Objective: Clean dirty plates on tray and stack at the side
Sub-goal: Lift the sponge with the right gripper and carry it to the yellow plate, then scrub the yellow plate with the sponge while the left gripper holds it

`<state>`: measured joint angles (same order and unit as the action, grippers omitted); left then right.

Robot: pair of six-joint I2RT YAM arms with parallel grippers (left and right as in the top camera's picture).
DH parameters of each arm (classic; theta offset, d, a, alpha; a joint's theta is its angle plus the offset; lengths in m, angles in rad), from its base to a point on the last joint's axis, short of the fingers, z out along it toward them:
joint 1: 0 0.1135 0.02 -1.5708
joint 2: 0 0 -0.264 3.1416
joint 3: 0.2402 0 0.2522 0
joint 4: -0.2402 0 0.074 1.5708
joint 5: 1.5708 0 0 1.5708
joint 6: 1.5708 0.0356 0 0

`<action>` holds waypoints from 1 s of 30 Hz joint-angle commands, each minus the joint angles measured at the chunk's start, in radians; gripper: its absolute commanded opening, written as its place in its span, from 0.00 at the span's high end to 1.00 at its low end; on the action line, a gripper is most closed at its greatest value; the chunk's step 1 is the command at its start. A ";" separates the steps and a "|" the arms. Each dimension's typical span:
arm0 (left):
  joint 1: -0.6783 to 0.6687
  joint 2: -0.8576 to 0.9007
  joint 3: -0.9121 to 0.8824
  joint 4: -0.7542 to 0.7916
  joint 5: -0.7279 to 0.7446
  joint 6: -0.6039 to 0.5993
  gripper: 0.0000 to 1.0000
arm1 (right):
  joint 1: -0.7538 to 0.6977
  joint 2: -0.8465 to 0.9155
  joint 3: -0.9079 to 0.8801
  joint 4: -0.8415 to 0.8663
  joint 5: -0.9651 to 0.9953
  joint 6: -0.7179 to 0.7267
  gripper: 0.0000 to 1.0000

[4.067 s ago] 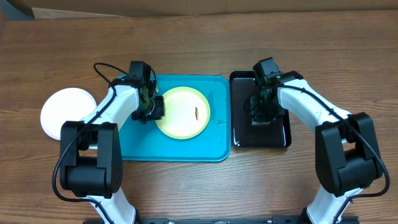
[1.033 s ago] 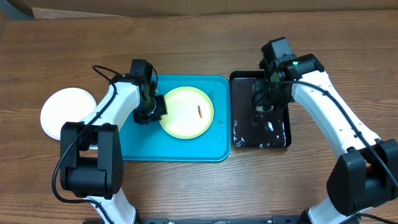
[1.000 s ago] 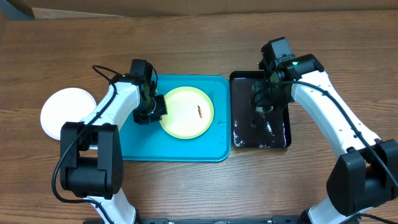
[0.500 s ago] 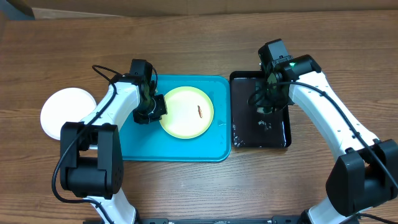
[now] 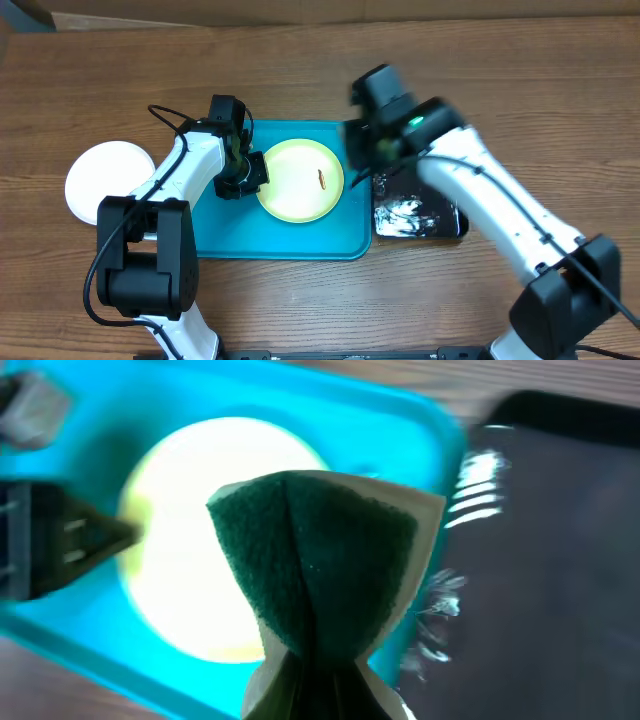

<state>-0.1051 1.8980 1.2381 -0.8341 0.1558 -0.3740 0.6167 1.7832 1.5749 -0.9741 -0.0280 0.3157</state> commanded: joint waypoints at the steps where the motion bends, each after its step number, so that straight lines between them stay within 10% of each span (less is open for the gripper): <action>1: -0.007 -0.002 0.020 0.001 0.047 -0.084 0.96 | 0.074 0.045 0.023 0.031 0.163 0.061 0.96; 30: -0.008 -0.002 -0.017 0.023 0.126 -0.083 0.96 | 0.105 0.331 0.021 0.131 0.317 0.082 0.96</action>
<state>-0.1051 1.8980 1.2346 -0.8150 0.2665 -0.4469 0.7307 2.1147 1.5753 -0.8417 0.2928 0.3843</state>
